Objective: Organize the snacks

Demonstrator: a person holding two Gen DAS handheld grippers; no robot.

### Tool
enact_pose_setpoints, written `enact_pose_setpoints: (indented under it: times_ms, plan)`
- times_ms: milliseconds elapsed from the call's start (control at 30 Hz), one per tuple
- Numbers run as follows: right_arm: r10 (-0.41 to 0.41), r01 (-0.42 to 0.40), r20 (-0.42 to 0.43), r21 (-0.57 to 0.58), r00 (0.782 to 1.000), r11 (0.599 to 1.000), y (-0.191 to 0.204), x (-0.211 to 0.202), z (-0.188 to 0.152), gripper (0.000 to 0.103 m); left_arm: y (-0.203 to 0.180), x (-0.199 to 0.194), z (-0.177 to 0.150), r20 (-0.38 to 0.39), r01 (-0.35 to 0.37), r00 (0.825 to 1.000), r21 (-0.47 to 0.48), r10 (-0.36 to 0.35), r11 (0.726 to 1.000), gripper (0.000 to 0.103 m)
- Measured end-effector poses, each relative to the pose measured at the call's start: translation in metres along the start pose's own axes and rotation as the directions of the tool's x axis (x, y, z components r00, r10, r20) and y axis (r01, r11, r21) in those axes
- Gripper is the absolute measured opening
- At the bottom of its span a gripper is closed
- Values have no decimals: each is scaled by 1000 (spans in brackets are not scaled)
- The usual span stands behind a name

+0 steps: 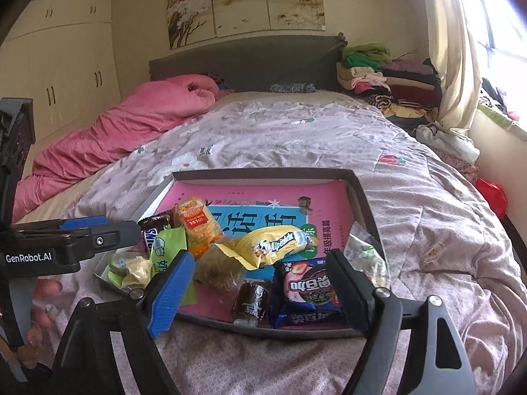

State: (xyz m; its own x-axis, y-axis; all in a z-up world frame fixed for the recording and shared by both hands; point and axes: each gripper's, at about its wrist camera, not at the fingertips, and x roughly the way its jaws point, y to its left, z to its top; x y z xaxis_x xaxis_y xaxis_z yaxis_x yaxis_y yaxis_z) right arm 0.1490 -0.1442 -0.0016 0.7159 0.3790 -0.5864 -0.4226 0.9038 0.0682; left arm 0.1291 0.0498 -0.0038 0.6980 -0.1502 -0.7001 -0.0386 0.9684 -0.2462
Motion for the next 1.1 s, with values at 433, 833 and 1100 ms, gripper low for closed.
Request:
enact_pose_setpoints:
  times_ms: [433, 833, 1100]
  plan:
    - [15, -14, -8, 37, 1000, 999, -2, -35, -11, 90, -7, -28, -26, -33, -17, 999, -5, 17, 1000, 81]
    - [-12, 17, -80, 57, 997, 998, -1, -57, -38, 93, -14, -36, -65, -119, -42, 992, -39, 38, 998, 81]
    - [-28, 33, -81, 65, 996, 997, 5, -72, -43, 97, -31, -43, -79, -139, -38, 990, 11, 40, 999, 81]
